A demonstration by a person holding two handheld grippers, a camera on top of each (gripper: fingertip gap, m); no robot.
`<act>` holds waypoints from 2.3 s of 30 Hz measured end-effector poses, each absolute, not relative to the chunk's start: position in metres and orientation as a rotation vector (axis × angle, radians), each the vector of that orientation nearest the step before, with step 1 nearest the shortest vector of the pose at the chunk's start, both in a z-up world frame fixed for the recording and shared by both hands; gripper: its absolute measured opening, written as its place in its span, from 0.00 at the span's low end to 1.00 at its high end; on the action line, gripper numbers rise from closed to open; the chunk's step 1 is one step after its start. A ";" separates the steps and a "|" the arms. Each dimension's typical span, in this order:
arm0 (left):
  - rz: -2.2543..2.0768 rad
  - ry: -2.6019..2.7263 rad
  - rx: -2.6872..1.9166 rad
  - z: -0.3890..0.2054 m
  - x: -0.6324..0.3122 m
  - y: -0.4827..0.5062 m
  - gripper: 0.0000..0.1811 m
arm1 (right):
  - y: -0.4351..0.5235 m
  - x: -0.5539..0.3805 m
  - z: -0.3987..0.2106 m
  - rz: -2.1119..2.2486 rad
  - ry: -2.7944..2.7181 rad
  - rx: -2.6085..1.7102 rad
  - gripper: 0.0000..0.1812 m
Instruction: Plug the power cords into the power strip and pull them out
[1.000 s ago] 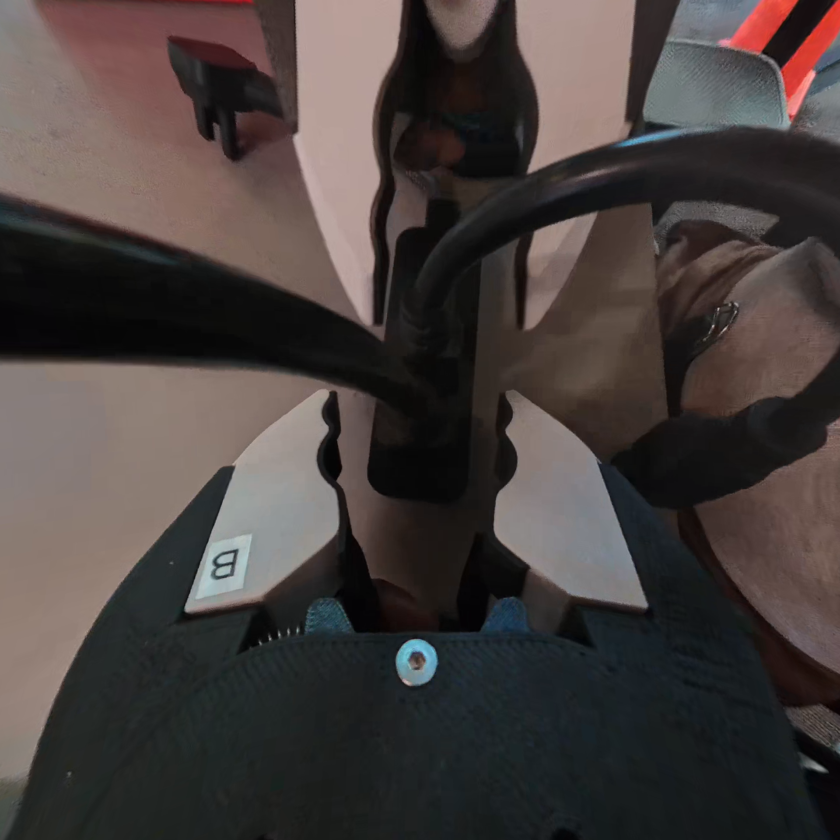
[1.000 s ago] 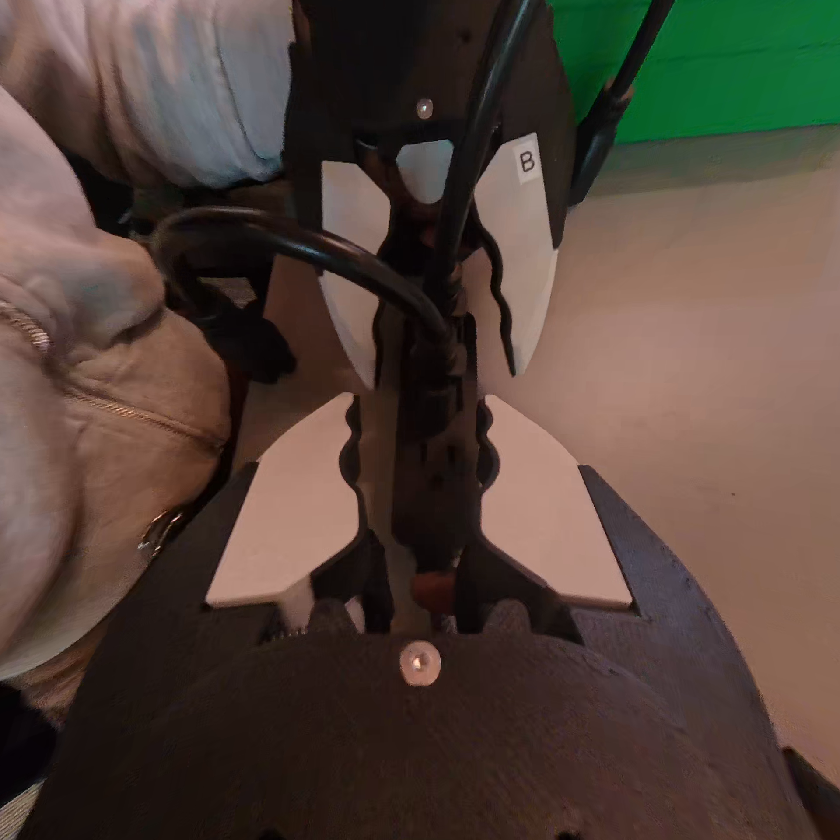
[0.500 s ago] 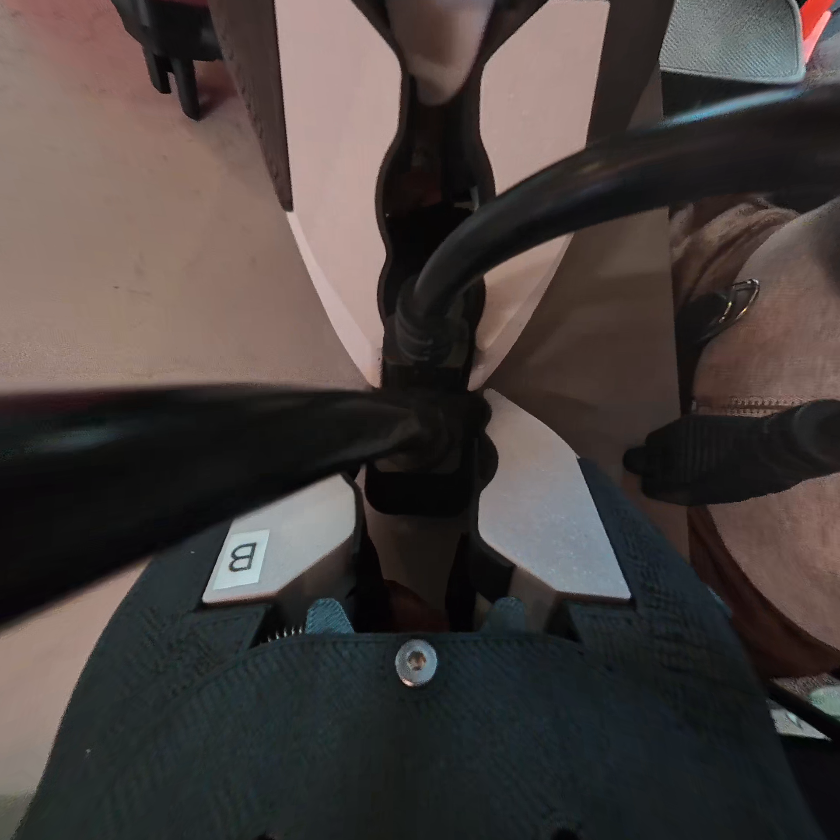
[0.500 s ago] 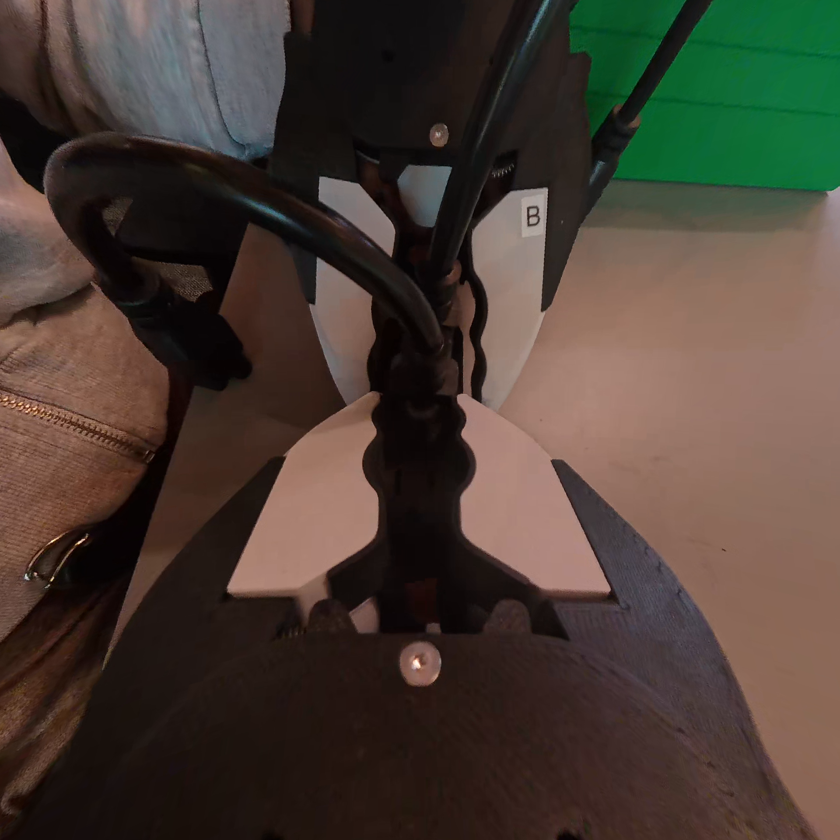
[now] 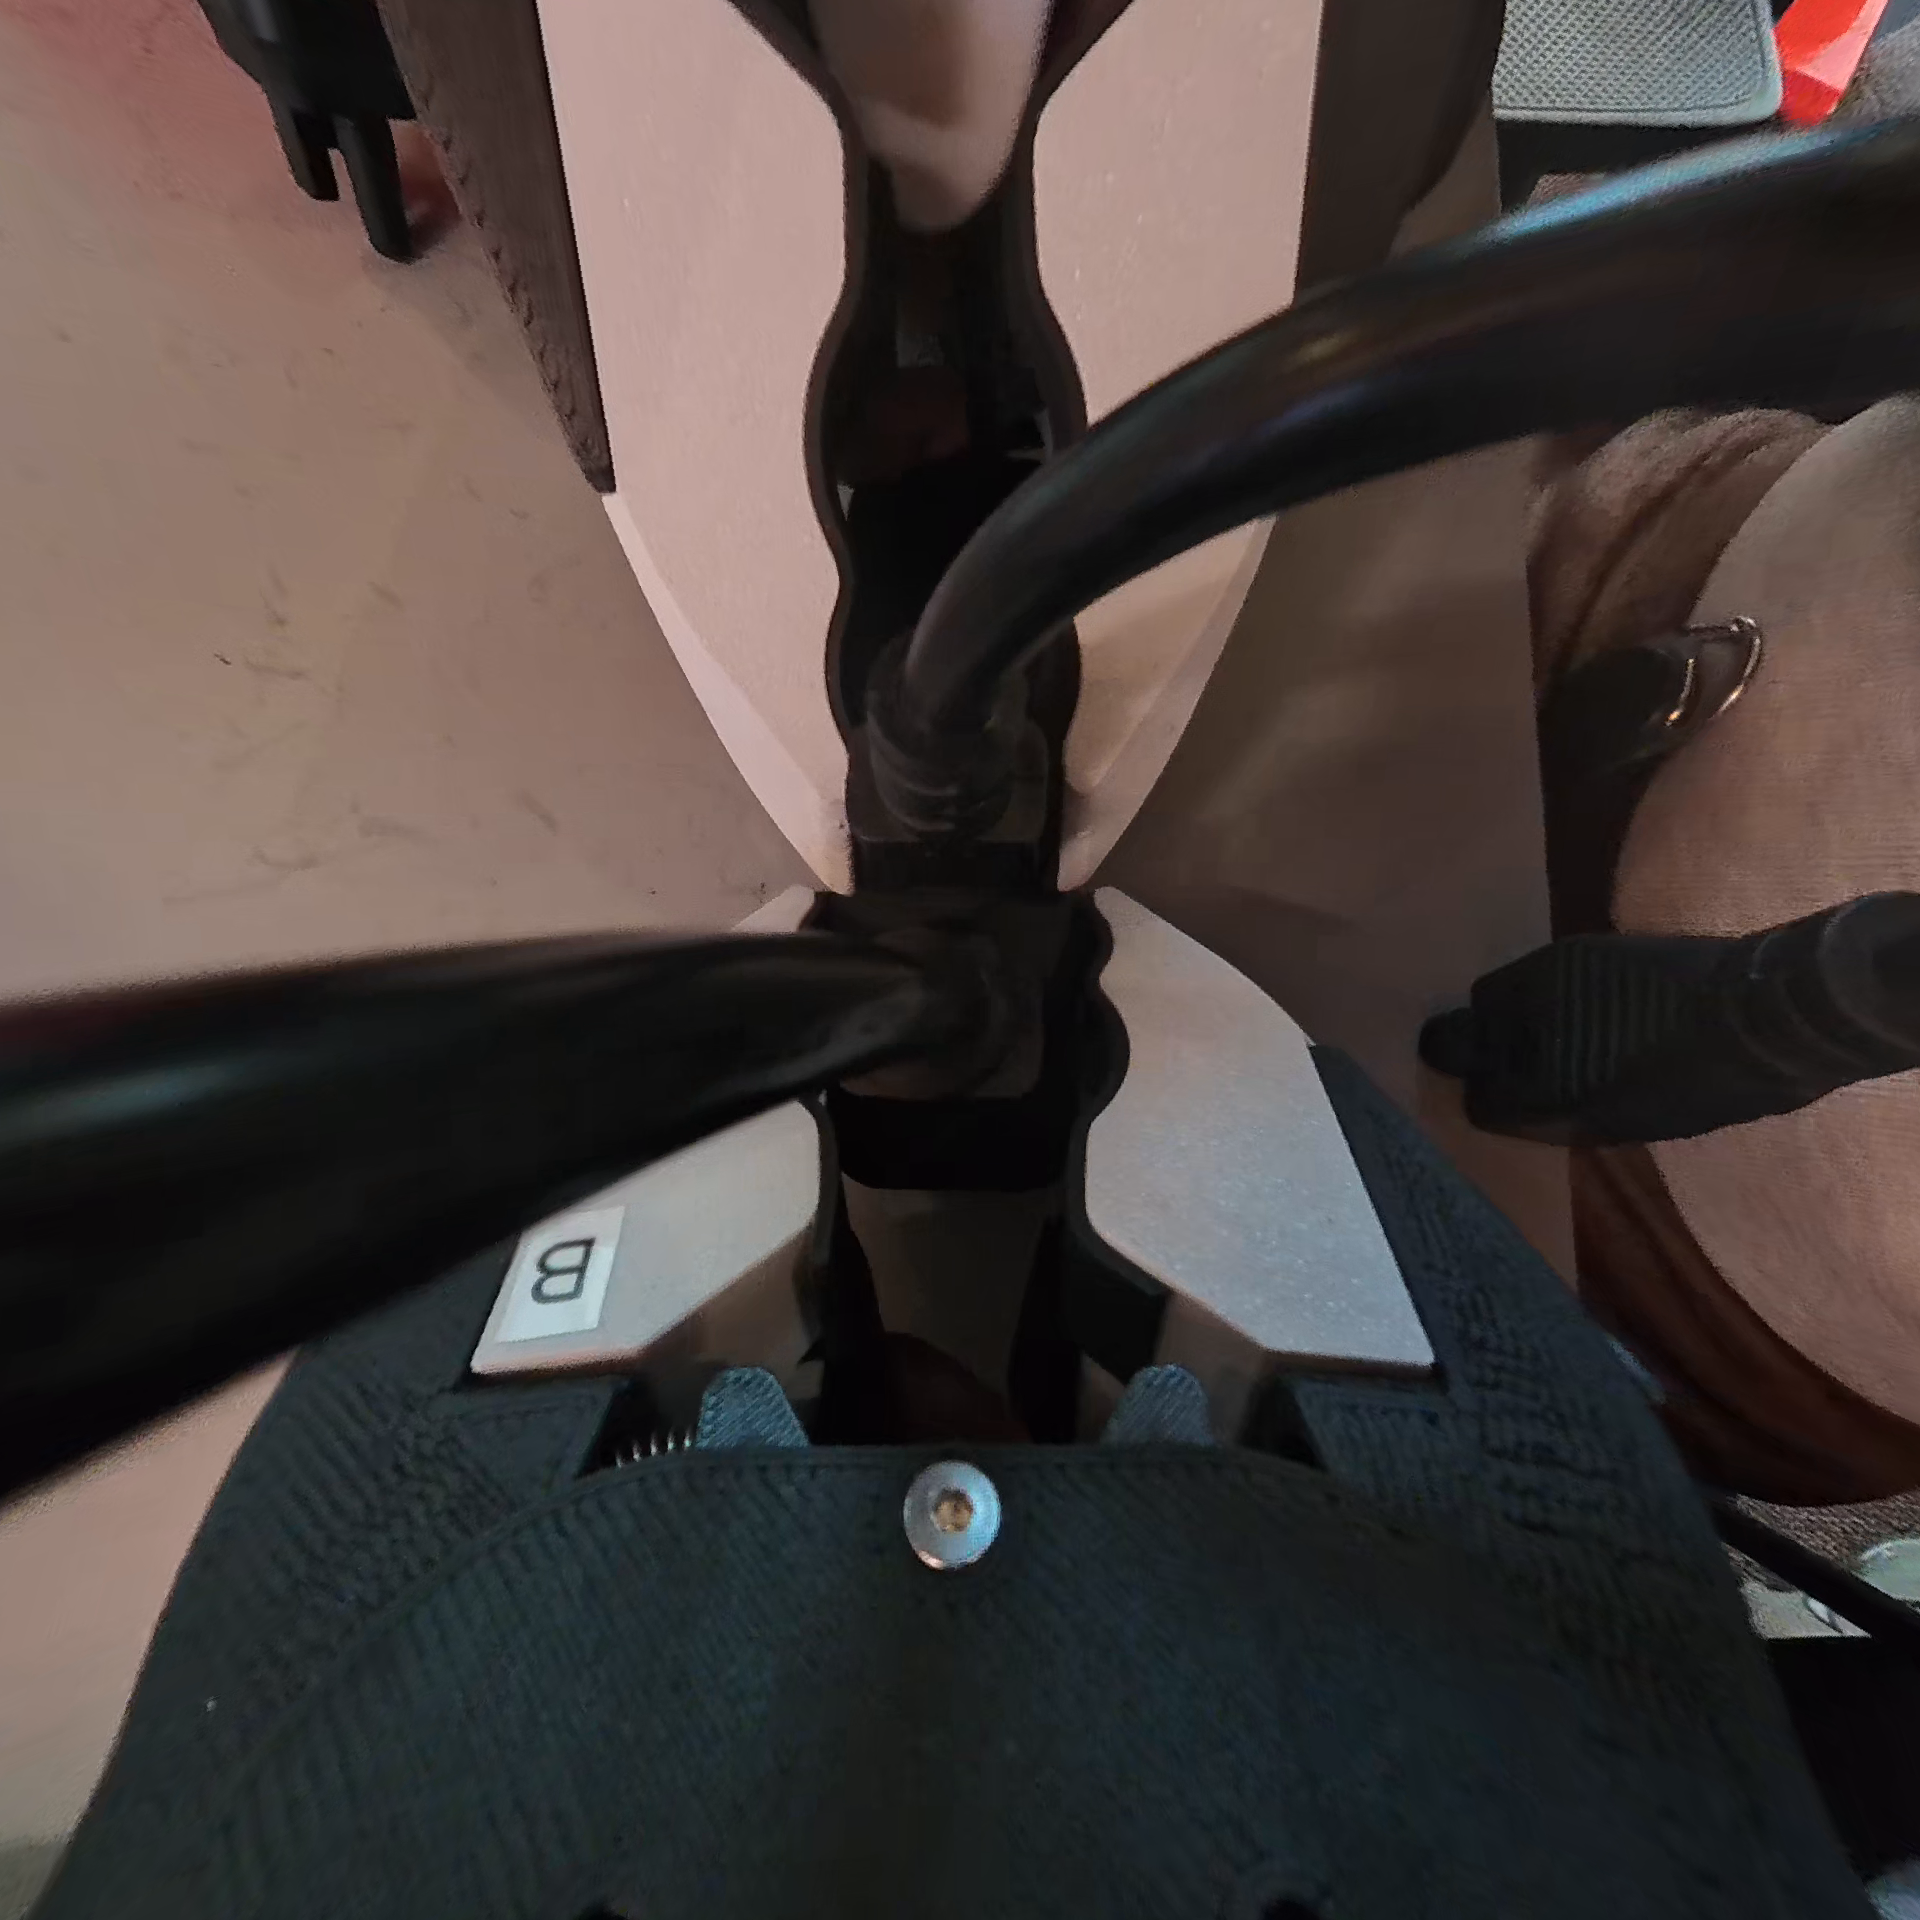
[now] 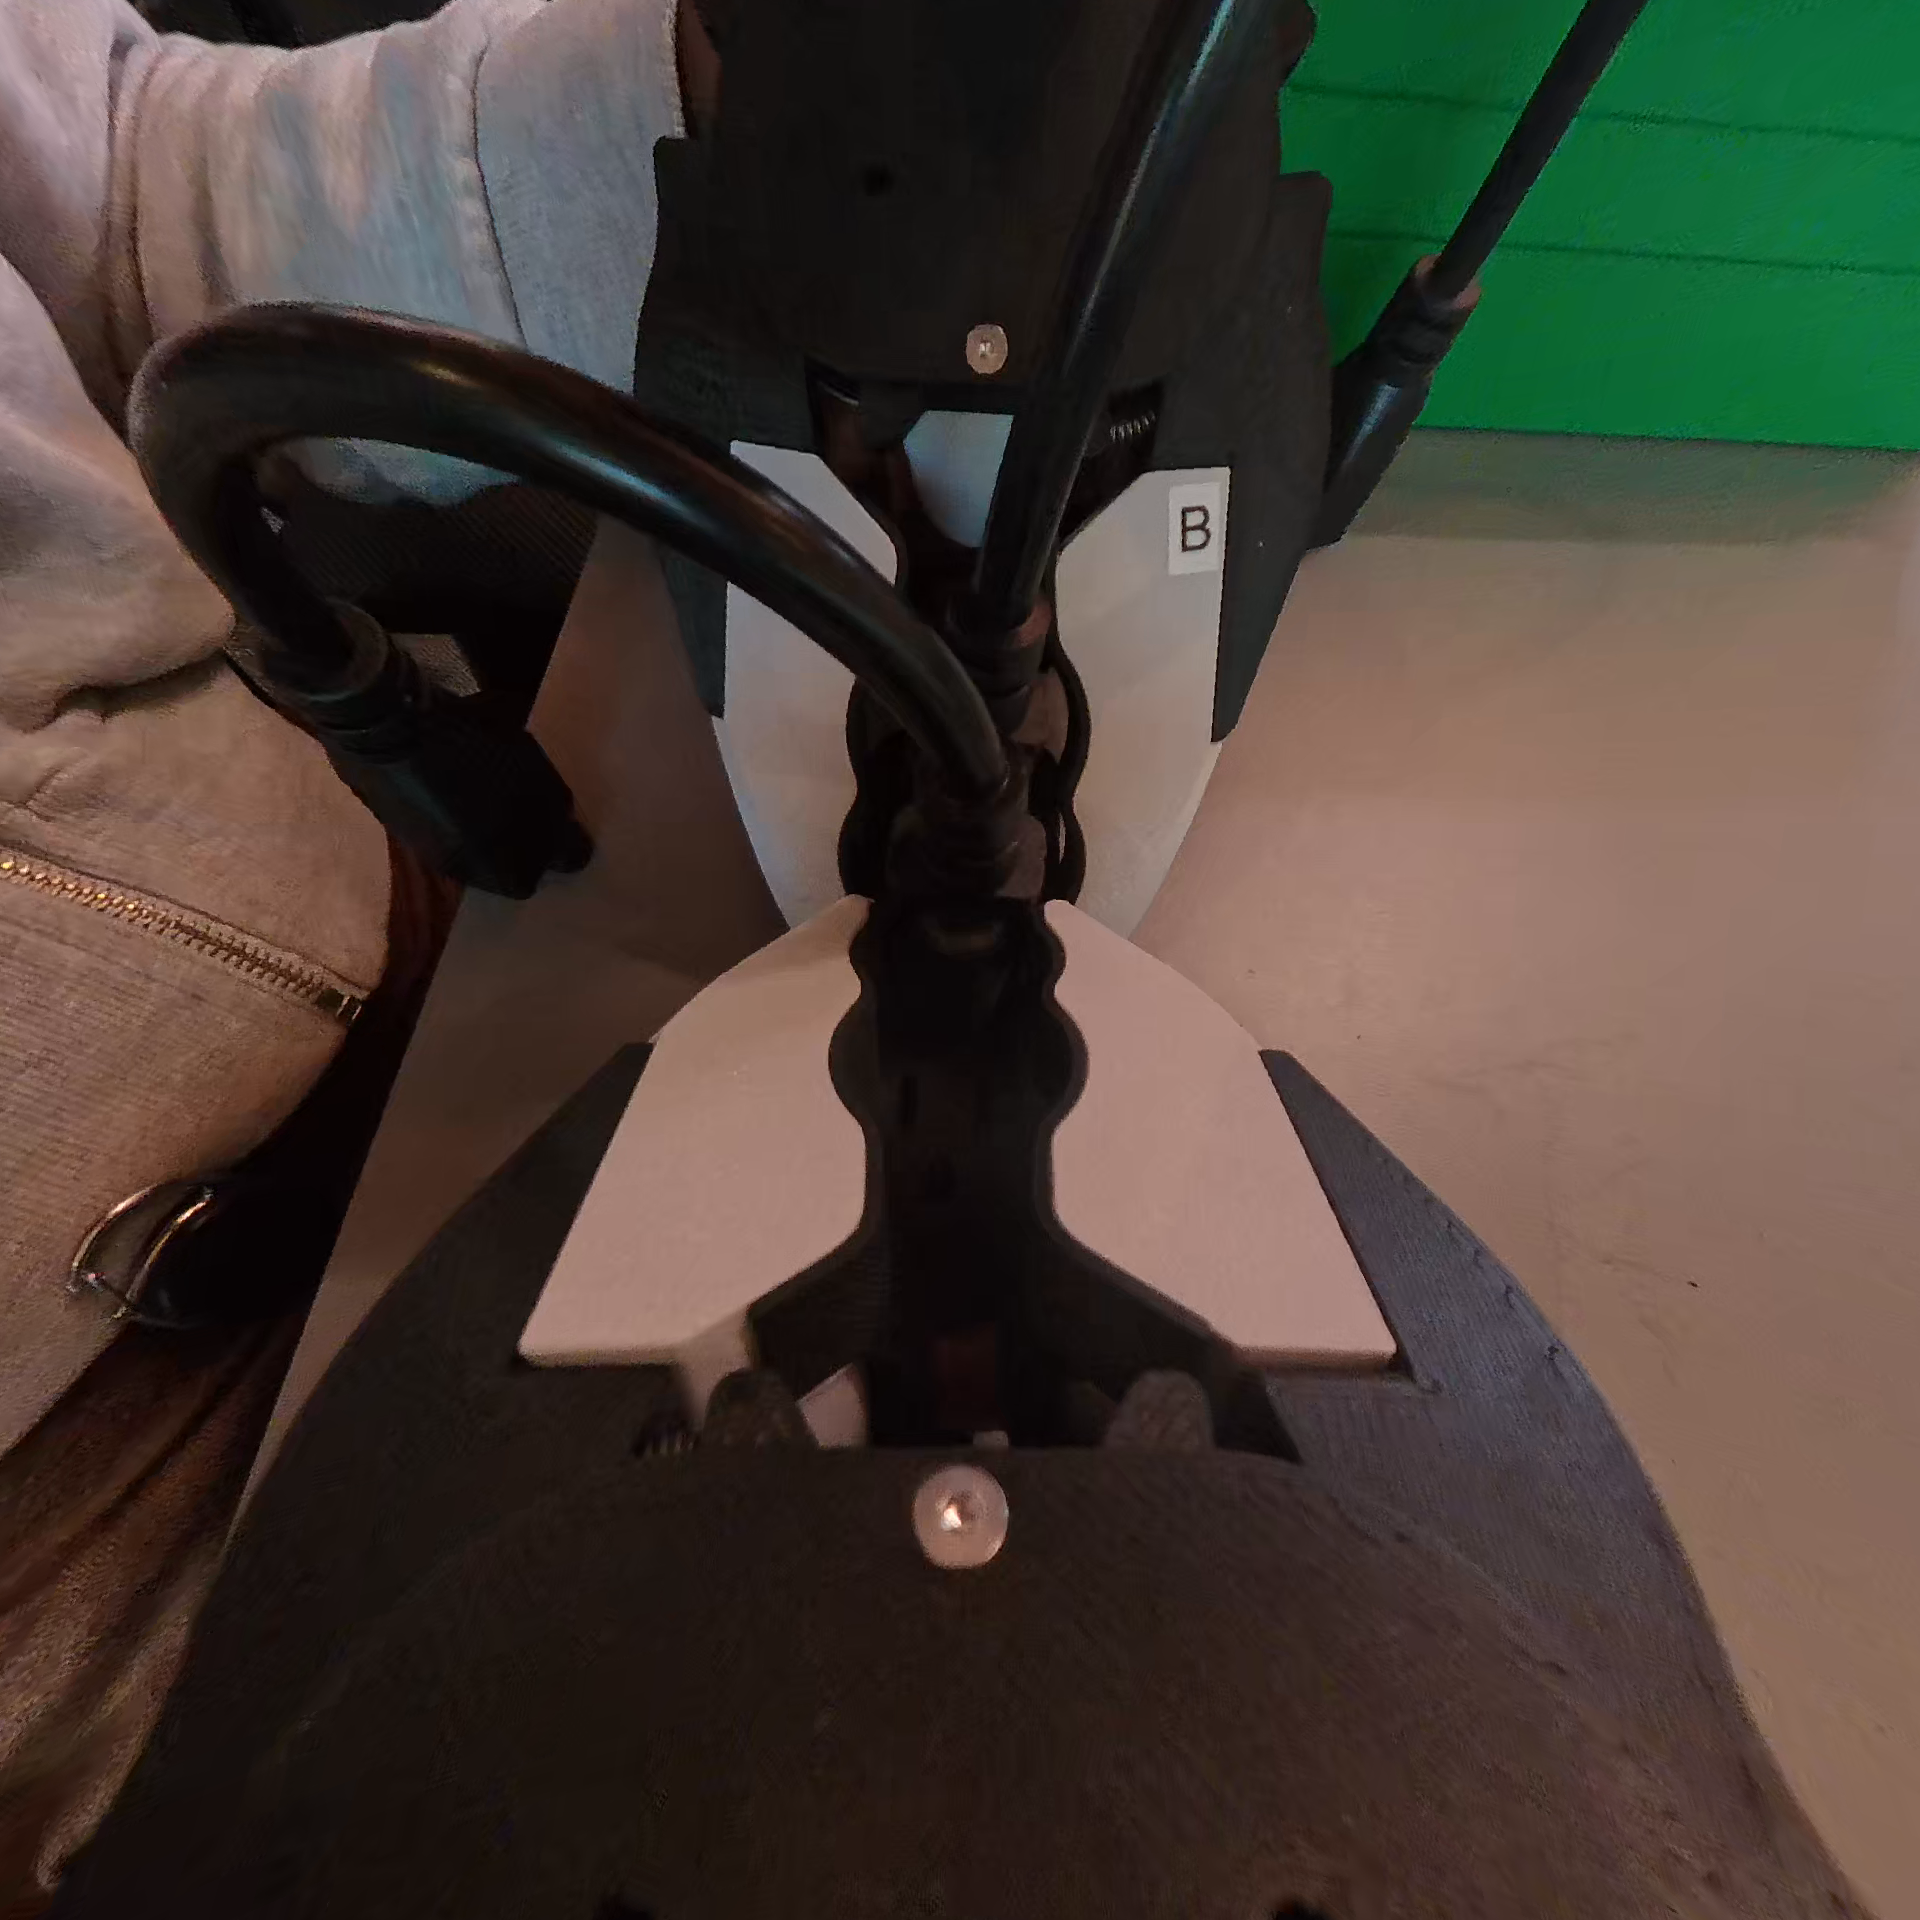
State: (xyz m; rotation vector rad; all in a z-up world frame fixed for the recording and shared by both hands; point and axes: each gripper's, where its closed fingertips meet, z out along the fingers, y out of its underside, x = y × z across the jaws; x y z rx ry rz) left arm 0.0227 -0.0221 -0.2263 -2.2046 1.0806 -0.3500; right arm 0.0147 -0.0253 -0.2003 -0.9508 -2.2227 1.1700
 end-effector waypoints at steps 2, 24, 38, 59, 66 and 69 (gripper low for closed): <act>-0.346 1.081 -2.203 -0.226 0.023 -0.022 0.25 | -0.025 0.015 -0.200 1.171 -2.222 -0.949 0.15; -0.304 1.112 -2.176 -0.226 0.025 -0.018 0.27 | -0.029 0.011 -0.200 1.179 -2.221 -0.929 0.15; -0.380 1.091 -2.147 -0.218 0.028 -0.019 0.31 | -0.032 0.010 -0.197 1.211 -2.199 -0.912 0.14; -0.312 0.996 -2.089 -0.211 0.017 -0.018 0.31 | -0.034 0.014 -0.185 1.345 -2.142 -0.883 0.17; -0.355 1.098 -2.198 -0.227 0.019 -0.029 0.26 | -0.034 0.013 -0.184 1.383 -2.140 -0.918 0.18; -0.368 1.094 -2.199 -0.227 0.020 -0.030 0.25 | -0.035 0.012 -0.184 1.346 -2.139 -0.915 0.16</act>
